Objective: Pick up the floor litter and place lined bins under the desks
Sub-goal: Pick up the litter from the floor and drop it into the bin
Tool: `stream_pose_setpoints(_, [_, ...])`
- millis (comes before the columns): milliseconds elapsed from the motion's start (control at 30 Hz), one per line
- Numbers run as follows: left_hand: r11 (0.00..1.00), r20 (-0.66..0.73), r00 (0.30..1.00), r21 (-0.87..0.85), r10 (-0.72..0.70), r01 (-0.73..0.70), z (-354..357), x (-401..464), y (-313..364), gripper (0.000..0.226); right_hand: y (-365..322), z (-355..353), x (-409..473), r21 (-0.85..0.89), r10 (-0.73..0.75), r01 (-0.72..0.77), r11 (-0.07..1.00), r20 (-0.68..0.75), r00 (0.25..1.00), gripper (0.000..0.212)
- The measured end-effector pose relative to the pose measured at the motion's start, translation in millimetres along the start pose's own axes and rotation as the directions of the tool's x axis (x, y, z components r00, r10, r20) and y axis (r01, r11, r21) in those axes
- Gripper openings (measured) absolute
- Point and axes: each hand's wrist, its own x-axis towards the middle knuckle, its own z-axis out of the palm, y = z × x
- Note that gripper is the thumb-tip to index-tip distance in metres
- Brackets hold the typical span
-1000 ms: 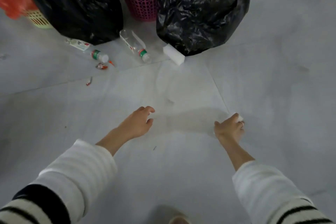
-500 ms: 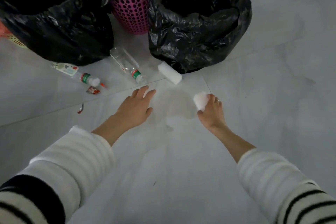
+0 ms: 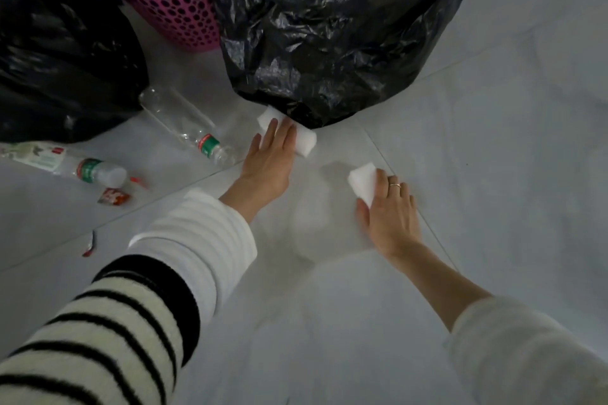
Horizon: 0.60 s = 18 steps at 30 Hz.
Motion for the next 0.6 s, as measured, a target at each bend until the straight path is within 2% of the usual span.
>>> stream_pose_setpoints(200, [0.985, -0.113, 0.993, 0.167, -0.03, 0.048, 2, 6, 8, 0.074, 0, 0, 4, -0.041, 0.007, -0.006, 0.999, 0.025, 1.0, 0.056])
stream_pose_setpoints(267, [0.978, -0.104, 0.994, 0.202, -0.022, 0.043, -4, 3, 9, 0.069, 0, 1, 4, -0.049, 0.002, 0.0, 0.999, 0.028, 1.0, 0.057])
stream_pose_setpoints(400, [0.981, -0.032, 0.999, 0.193, -0.03, 0.036, -1, -32, 9, 0.041, -1, -4, 4, -0.067, 0.018, -0.014, 0.998, 0.067, 0.998, 0.06])
stream_pose_setpoints(600, [0.994, 0.216, 0.971, -0.021, -0.098, 0.105, 18, -117, -34, 0.048, -18, -21, -6, -0.166, 0.077, -0.054, 0.985, 0.136, 0.988, 0.066])
